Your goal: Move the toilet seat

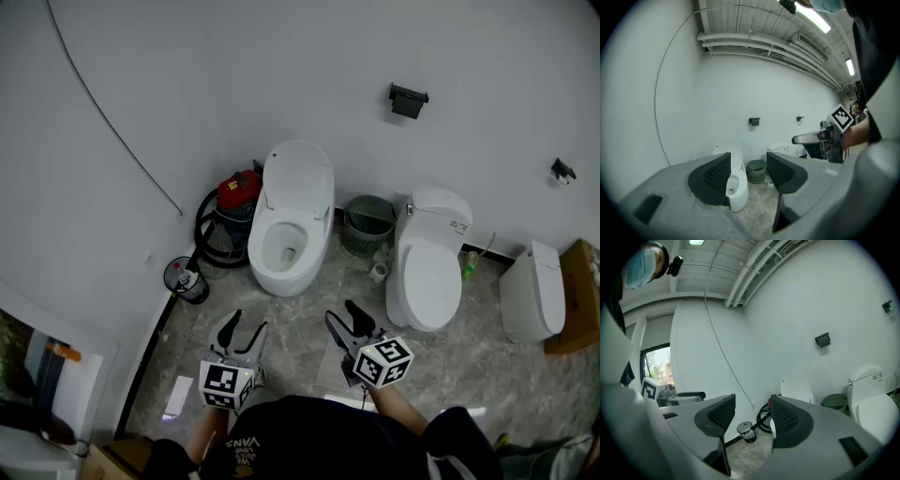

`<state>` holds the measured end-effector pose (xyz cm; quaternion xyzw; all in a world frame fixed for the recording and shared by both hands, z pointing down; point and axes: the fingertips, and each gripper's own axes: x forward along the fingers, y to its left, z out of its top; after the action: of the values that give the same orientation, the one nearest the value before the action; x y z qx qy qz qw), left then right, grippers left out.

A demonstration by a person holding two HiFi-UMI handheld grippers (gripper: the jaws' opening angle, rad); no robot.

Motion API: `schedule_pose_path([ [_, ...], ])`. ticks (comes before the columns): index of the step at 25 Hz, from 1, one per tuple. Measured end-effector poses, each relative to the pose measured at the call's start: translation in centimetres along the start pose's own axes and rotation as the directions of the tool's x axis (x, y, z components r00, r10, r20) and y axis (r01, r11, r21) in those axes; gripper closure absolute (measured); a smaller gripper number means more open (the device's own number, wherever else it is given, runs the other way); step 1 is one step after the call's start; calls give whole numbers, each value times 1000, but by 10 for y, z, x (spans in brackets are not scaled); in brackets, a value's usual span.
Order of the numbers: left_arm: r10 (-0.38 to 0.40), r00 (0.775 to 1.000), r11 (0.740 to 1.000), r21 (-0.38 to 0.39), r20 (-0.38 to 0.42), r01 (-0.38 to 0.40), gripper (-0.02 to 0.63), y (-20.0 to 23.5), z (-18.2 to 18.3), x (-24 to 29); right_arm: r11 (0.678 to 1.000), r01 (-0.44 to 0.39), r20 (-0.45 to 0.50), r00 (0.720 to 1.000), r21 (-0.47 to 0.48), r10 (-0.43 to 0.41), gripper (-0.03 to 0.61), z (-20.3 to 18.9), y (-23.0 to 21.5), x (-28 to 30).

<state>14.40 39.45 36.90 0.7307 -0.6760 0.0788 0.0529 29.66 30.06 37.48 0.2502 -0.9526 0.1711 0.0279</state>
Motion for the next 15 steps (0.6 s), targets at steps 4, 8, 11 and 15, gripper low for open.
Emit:
schedule_pose_path([
  [4, -23, 999, 1000, -3, -22, 23, 349, 26, 1, 13, 999, 34, -3, 999, -8, -34, 339, 6, -1, 28],
  [8, -31, 999, 1000, -1, -27, 31, 333, 68, -2, 30, 998, 59, -11, 998, -15, -59, 331, 11, 2, 66],
  [11, -44, 998, 999, -12, -49, 44, 331, 96, -4, 39, 996, 86, -17, 996, -13, -87, 330, 13, 3, 89],
  [15, -72, 996, 997, 21, -46, 73, 331, 131, -3, 56, 990, 140, -6, 990, 3, -140, 328, 17, -1, 119],
])
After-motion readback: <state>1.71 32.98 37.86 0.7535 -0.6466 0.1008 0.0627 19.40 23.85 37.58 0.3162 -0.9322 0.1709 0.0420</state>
